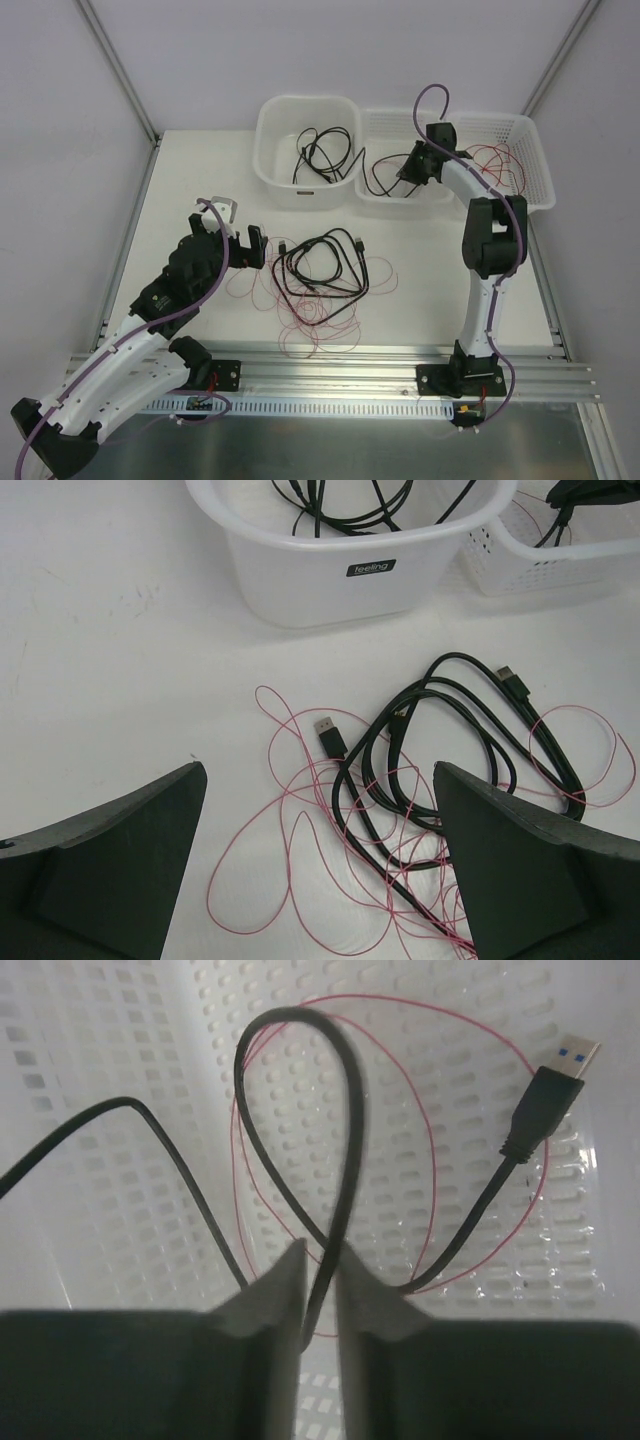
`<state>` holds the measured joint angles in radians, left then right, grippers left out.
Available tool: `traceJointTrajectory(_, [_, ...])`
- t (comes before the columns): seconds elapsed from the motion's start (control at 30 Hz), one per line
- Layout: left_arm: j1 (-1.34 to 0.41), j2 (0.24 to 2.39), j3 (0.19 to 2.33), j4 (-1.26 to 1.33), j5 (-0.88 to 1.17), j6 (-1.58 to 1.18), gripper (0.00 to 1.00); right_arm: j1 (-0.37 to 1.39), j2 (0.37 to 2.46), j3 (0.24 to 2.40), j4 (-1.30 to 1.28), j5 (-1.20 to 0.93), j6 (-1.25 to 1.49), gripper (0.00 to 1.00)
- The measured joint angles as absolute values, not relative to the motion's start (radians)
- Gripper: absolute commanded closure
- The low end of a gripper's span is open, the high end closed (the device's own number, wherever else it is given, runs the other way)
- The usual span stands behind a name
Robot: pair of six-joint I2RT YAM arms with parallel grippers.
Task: Untangle the cables
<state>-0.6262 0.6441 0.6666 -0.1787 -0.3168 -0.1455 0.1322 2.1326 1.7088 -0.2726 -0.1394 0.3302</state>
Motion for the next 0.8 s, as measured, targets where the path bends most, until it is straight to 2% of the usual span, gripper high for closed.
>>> traceJointTrajectory(0.1, [-0.626,0.646,0.667,-0.179,-0.317,-0.145,0.01,0.132,2.134,1.709,-0.263,-0.139,0.325,0.99])
traceJointTrajectory(0.27, [-0.626,0.646,0.667,-0.179,-0.316,-0.145,0.01,0.136,2.099,1.681,-0.264,-0.128,0.27,0.99])
traceJointTrajectory(0.43, [-0.626,0.646,0.667,-0.179,-0.315,-0.145,0.01,0.175,1.953,1.674,-0.309,-0.058,0.151,0.99])
traceJointTrajectory(0.63, [-0.626,0.635,0.667,-0.179,-0.314,-0.145,0.01,0.329,1.784,1.822,-0.343,0.091,-0.05,0.99])
traceJointTrajectory(0.8, [-0.626,0.619,0.667,-0.179,-0.315,-0.145,0.01,0.468,1.734,1.928,-0.316,0.168,-0.192,0.99])
